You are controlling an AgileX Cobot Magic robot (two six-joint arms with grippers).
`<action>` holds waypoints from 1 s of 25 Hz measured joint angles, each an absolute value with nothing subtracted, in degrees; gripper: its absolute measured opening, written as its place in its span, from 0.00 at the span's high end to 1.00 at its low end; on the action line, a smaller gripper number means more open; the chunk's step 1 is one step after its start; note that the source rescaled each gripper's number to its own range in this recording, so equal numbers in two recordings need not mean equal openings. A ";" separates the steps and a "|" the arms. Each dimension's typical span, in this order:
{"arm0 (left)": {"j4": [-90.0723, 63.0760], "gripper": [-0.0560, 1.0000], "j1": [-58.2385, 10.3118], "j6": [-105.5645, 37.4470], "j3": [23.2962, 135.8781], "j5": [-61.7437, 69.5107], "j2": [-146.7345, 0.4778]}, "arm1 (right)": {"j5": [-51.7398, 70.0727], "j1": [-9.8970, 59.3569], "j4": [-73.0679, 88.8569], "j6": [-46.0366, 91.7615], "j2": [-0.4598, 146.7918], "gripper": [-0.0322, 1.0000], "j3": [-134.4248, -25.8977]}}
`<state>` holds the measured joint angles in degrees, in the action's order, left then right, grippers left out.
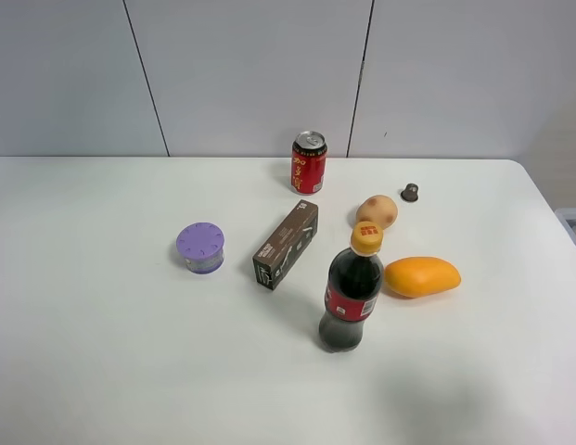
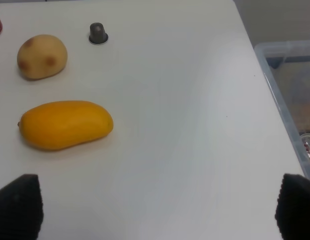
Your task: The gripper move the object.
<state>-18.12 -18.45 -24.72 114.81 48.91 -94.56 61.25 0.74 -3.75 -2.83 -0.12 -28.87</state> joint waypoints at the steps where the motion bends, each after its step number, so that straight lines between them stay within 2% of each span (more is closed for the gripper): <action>1: -16.34 0.01 -16.35 -24.40 114.81 50.93 -93.87 | 61.25 0.74 -3.75 -2.83 -0.12 0.00 -28.87; 8: -11.09 0.01 -4.07 -22.92 114.81 62.11 -90.86 | 61.25 0.74 -3.75 -2.83 -0.12 0.00 -28.87; 13: -10.37 0.01 1.92 -21.79 114.81 68.40 -90.81 | 61.25 0.74 -3.75 -2.83 -0.12 0.00 -28.87; 20: -9.14 0.01 6.39 -21.53 114.74 69.34 -90.73 | 61.25 0.74 -3.75 -2.83 -0.12 0.00 -28.87; 25: 2.07 0.01 7.07 -18.41 109.06 69.24 -87.56 | 61.25 0.74 -3.75 -2.83 -0.12 0.00 -28.87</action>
<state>2.07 7.07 -18.41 109.06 69.24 -87.56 61.25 0.74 -3.75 -2.83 -0.12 -28.87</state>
